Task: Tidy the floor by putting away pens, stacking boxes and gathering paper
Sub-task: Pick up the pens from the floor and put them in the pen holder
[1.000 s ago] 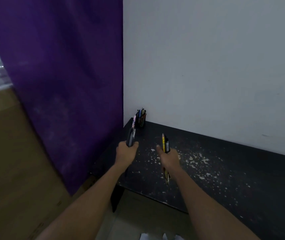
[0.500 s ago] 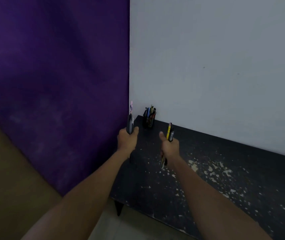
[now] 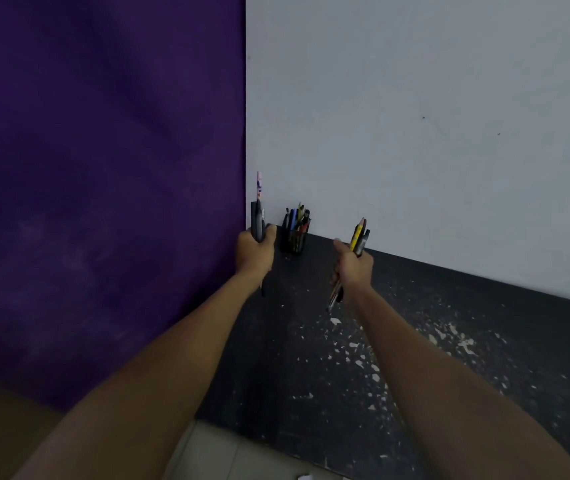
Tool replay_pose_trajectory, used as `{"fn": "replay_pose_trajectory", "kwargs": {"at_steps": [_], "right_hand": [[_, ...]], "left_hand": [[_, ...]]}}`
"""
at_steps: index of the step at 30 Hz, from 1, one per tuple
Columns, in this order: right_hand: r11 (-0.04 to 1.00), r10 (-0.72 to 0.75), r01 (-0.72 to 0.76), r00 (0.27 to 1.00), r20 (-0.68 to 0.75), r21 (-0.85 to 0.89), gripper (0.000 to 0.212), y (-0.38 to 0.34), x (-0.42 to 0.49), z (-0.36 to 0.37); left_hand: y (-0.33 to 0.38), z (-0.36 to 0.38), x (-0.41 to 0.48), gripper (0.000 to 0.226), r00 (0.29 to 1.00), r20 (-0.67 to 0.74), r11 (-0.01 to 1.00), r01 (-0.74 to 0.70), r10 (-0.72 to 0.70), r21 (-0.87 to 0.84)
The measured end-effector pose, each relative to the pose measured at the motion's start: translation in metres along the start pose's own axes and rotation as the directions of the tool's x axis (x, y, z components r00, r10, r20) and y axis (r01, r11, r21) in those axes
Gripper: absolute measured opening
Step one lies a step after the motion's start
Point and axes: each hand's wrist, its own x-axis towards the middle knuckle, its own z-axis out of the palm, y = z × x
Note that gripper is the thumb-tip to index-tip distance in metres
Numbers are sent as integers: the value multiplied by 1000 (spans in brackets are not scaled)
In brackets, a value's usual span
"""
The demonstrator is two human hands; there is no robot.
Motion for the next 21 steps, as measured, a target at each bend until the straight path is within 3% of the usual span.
{"fn": "replay_pose_trajectory", "kwargs": {"at_steps": [11,18,21], "right_hand": [[1000,19,-20,1000,7,16,27,0,48,17],[998,22,-24,999,25,50,30,-8,115,33],[1000,4,-6,996,95,20,35,-4,152,46]], "left_hand": [[-2,19,42,40,1000,7,1000,-14,14,-14],[-2,49,89,38,996,-84,1000,9,-12,-29],[-2,67,117,35,991,-128,997,28,-37,-74]]}}
